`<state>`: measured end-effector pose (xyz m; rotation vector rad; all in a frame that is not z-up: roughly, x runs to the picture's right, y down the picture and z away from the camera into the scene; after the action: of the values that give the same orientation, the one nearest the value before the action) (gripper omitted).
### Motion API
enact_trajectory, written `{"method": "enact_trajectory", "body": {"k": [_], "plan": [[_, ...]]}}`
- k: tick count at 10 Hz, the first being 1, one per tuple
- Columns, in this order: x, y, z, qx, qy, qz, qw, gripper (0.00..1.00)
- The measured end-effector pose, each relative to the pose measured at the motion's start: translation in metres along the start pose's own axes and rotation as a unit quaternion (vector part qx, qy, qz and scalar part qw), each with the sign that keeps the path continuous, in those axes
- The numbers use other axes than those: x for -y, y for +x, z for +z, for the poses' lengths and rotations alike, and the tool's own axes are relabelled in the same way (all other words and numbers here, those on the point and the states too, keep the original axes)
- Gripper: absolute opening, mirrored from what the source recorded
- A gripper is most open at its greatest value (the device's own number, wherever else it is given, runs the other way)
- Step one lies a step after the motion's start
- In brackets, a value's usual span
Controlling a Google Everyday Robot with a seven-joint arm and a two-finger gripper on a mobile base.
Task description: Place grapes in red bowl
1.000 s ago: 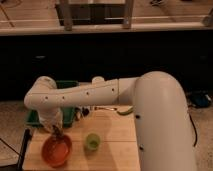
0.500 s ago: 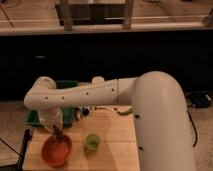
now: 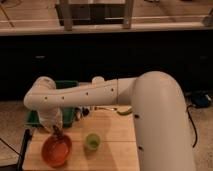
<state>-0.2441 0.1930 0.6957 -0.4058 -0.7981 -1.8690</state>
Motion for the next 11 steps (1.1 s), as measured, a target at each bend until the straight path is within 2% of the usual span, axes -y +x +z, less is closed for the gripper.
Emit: {"method": "enact_trajectory", "body": {"k": [11], "plan": [[-0.0005,0.0002,0.0013,0.002,-0.003,-0.036,0.9993,0.00]]}}
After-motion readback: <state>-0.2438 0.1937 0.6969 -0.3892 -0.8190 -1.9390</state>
